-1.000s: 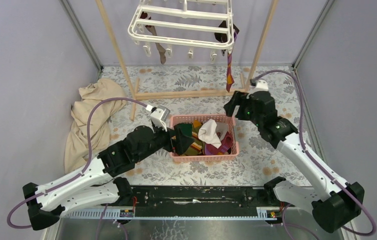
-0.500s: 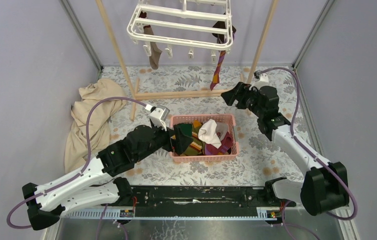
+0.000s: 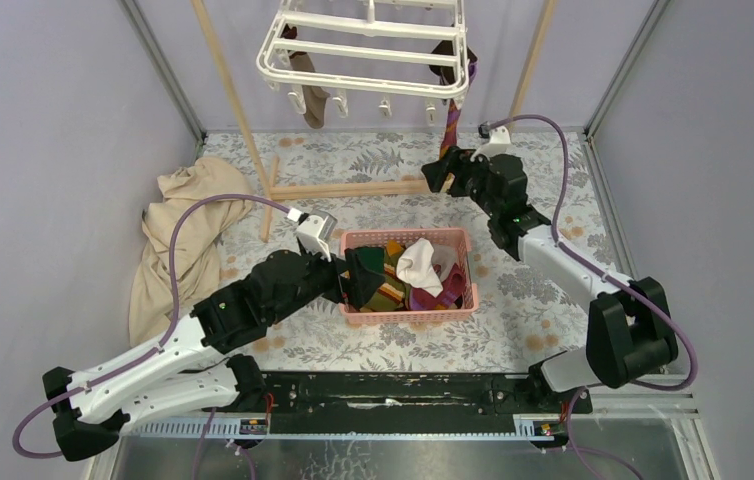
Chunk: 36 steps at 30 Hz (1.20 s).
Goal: Remove the socks clipped to the hanger
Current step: Remove the sock from the hanger.
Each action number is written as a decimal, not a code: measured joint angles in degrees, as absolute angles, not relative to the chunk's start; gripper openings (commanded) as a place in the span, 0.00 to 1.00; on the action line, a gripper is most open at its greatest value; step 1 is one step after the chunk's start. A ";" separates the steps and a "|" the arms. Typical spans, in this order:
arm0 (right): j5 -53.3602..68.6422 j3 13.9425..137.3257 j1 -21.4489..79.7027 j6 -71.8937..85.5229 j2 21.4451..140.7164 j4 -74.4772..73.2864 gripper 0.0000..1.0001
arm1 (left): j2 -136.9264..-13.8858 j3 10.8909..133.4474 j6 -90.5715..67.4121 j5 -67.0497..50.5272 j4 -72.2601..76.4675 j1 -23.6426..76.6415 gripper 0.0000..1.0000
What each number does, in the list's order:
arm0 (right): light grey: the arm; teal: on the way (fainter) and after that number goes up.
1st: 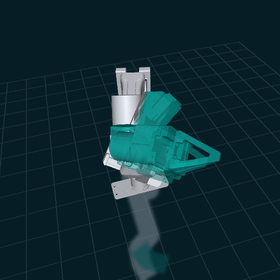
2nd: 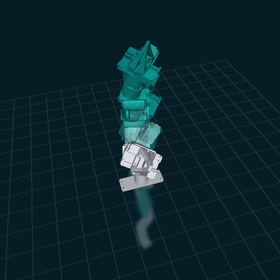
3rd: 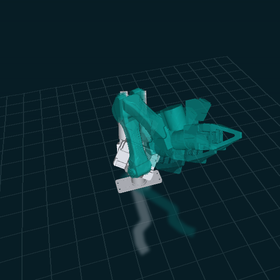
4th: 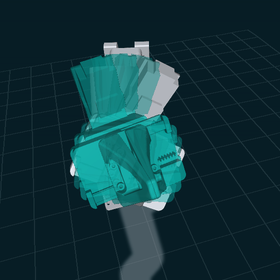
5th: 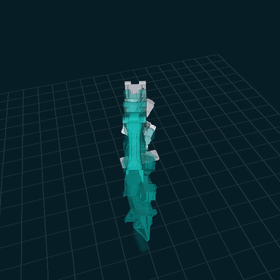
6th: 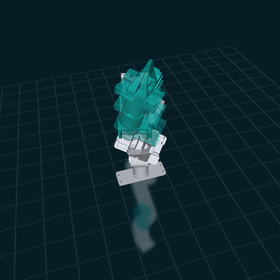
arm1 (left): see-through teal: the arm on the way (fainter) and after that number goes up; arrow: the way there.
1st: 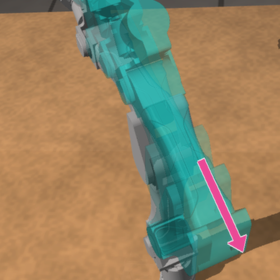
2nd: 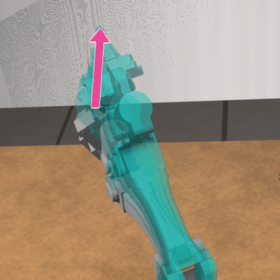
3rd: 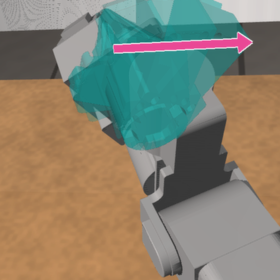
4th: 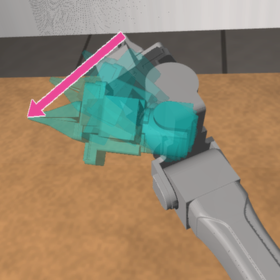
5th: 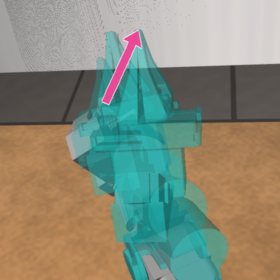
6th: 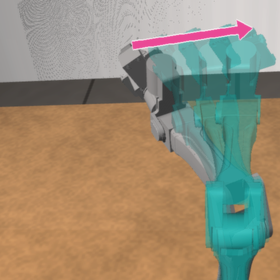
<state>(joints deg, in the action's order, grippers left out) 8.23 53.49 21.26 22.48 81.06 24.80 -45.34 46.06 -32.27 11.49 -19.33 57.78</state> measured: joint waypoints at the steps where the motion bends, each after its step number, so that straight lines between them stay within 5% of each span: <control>1: 5.76 54.70 22.13 21.76 81.97 24.34 0.81 | -45.34 46.06 -32.36 11.49 -19.35 57.78 0.99; 9: -6.46 60.82 23.79 19.59 85.67 19.03 0.82 | -46.70 46.96 -32.95 11.64 -22.26 57.78 0.99; 23: -6.04 65.17 23.75 17.15 84.93 10.72 0.83 | -46.57 48.18 -34.87 15.05 -30.11 57.76 0.99; 36: -4.40 57.21 23.75 15.86 68.47 1.89 0.83 | -51.29 48.18 -35.40 15.42 -31.57 57.76 0.99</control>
<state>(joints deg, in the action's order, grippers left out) -4.40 57.21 23.75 15.86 68.47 1.89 -51.29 48.18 -35.40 15.42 -31.57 57.76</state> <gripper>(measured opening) 0.833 0.987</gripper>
